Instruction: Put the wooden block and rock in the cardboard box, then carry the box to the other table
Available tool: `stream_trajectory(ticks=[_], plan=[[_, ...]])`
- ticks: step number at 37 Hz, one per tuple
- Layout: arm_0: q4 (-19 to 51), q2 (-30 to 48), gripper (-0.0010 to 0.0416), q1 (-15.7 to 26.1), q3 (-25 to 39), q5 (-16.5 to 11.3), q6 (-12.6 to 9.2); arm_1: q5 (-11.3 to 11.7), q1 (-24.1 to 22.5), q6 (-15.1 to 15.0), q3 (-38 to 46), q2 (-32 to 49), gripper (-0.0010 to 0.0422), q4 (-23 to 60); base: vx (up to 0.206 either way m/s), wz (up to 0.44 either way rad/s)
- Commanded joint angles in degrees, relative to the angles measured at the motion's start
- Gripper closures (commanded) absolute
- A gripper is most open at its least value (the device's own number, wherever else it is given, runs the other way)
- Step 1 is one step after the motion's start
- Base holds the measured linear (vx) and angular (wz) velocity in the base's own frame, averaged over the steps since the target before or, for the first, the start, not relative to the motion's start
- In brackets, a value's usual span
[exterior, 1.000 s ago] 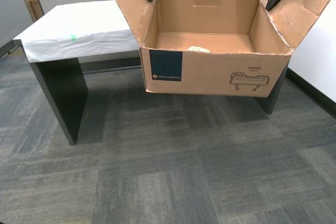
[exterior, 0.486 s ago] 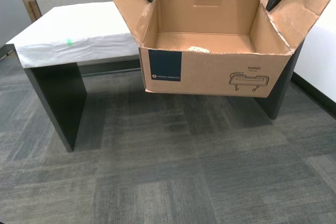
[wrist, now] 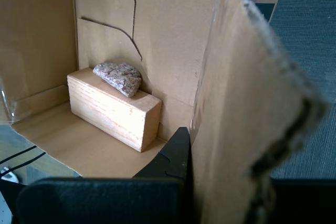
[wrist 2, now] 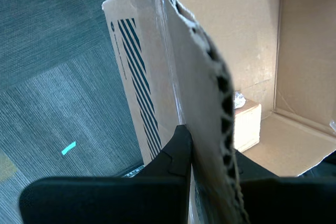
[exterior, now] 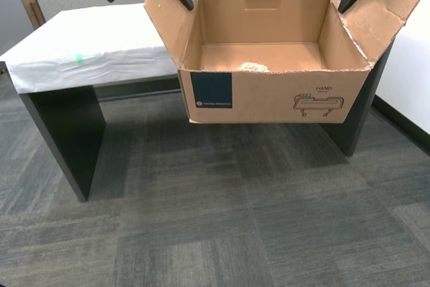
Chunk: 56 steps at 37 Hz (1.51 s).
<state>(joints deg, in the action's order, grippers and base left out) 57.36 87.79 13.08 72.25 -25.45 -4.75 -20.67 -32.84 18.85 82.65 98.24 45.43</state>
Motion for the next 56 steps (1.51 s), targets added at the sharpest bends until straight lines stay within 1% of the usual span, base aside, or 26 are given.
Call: stream_trajectory(ticks=[1, 9, 25, 30, 37, 38, 40, 43, 49, 56], plan=[[-0.37, 0.0, 0.0407, 0.15, 0.04, -1.25, 0.31, -1.38, -0.17, 0.28, -0.83, -0.04, 0.0413, -0.55, 0.086, 0.014], [-0.35, 0.0, 0.0407, 0.15, 0.04, -1.25, 0.31, -1.38, -0.33, 1.05, -4.11, -0.09, 0.0413, -0.63, 0.089, 0.094], [1.99, 0.0, 0.0407, 0.15, 0.04, -1.25, 0.28, -1.2, -0.35, 0.11, -4.9, -0.44, 0.0413, -0.7, 0.084, 0.089], [2.08, 0.0, 0.0407, 0.15, 0.04, -1.25, 0.2, -1.18, -0.37, -1.29, -4.92, -0.57, 0.0413, -0.66, 0.07, 0.023], [2.12, 0.0, 0.0407, 0.15, 0.04, -1.25, 0.37, -1.18, -0.42, -1.22, -4.94, -0.96, 0.0413, -0.52, 0.067, 0.023], [2.08, 0.0, 0.0406, 0.15, 0.04, -1.25, 0.66, -1.18, -0.46, -0.87, -4.98, -1.09, 0.0413, -0.46, 0.066, 0.021], [2.01, 0.0, 0.0407, 0.15, 0.04, -1.25, 1.42, -1.29, -0.5, 0.87, -4.96, -1.25, 0.0413, -0.35, 0.068, 0.027], [1.68, 0.0, 0.0407, 0.15, 0.04, -1.25, 1.55, -1.27, -0.57, 2.34, -4.96, -1.79, 0.0413, -0.44, 0.075, 0.025], [0.96, 0.0, 0.0407, 0.15, 0.04, -1.25, 1.46, -1.25, -0.85, 4.09, -4.98, -2.27, 0.0413, -0.48, 0.091, 0.031], [0.2, 0.0, 0.0406, 0.15, 0.04, -1.25, 1.31, -1.25, -1.88, 5.4, -4.98, -2.36, 0.0413, -0.48, 0.108, 0.034]])
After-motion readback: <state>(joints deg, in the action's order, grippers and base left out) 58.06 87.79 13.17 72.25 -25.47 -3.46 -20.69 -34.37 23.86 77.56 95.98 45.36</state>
